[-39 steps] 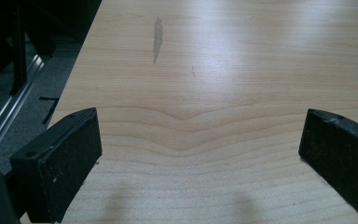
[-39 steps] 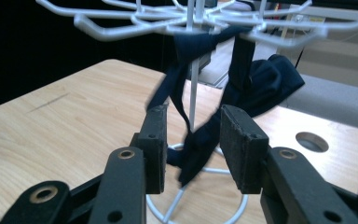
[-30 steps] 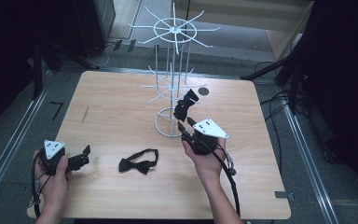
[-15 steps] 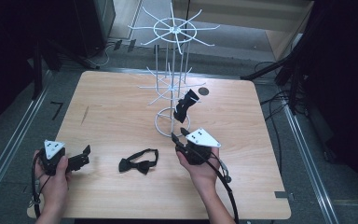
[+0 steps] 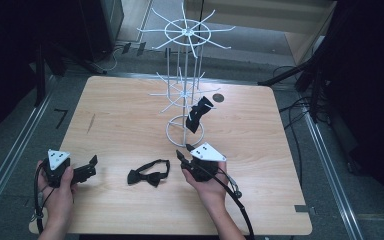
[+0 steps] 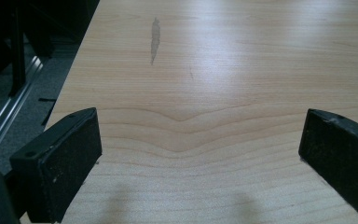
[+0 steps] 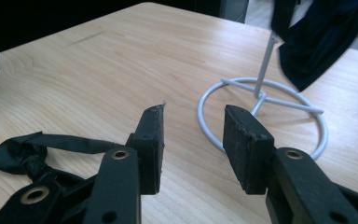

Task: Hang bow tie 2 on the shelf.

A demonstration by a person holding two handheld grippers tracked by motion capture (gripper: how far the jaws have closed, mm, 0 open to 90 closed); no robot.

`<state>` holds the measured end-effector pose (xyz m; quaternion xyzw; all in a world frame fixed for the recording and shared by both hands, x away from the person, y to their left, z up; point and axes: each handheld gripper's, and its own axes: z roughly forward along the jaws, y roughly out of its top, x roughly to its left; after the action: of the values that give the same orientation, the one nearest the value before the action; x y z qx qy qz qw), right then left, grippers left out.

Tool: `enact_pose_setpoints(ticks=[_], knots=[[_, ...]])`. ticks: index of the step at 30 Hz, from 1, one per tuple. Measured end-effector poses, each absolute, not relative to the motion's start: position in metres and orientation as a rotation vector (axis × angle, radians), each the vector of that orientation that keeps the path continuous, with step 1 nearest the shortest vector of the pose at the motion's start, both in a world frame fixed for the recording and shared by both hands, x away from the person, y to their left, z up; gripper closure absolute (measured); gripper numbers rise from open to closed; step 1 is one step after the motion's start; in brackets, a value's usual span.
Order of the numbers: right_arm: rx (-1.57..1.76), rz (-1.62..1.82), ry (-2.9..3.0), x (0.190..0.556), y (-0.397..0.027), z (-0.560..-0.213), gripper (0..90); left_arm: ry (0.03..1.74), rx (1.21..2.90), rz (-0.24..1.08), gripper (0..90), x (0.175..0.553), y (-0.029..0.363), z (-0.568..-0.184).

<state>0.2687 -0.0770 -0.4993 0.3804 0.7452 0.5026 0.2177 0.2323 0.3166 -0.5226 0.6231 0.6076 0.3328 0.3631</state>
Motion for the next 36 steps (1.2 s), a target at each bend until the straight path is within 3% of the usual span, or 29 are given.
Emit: enact_pose_setpoints(ticks=[36], knots=[[1.101,1.339,2.213,0.270,-0.046,-0.532,61.9,1.564,1.606,0.853,0.0,0.232,0.317,-0.523]])
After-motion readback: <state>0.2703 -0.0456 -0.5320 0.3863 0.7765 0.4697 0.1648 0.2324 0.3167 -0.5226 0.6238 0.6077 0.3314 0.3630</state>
